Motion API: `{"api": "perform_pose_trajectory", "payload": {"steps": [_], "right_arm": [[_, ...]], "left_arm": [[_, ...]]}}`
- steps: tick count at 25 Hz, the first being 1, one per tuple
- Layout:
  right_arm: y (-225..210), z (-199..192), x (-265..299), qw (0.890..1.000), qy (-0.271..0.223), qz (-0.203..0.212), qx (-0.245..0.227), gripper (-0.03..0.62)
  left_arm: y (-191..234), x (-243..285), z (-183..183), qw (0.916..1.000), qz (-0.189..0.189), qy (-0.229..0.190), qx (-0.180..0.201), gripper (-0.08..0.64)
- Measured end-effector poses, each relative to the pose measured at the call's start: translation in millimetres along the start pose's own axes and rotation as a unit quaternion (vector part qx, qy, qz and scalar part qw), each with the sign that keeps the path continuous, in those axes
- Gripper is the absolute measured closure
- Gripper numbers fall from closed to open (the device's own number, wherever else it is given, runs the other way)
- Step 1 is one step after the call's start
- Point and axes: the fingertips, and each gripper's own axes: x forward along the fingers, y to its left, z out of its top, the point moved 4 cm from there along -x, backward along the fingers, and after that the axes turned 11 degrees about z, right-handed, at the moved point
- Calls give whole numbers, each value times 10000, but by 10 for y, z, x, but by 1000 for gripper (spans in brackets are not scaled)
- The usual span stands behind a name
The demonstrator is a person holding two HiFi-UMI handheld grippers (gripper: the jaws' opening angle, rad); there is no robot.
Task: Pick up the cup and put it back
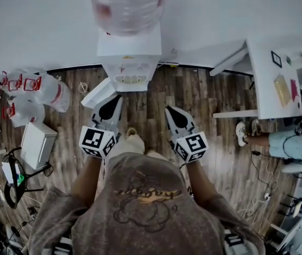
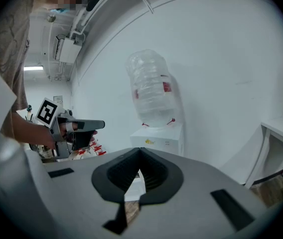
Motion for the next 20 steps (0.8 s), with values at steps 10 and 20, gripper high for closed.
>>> {"api": "perform_pose_trajectory", "payload": {"steps": [10, 20], "right_arm": [[-87, -304, 215, 9998, 97, 177, -96, 591], [-365, -1024, 442, 9997, 91, 197, 55, 591]], "left_arm": [[79, 73, -386, 9998, 155, 8, -82, 557], [254, 355, -1061, 9996, 164, 83, -208, 557]]}}
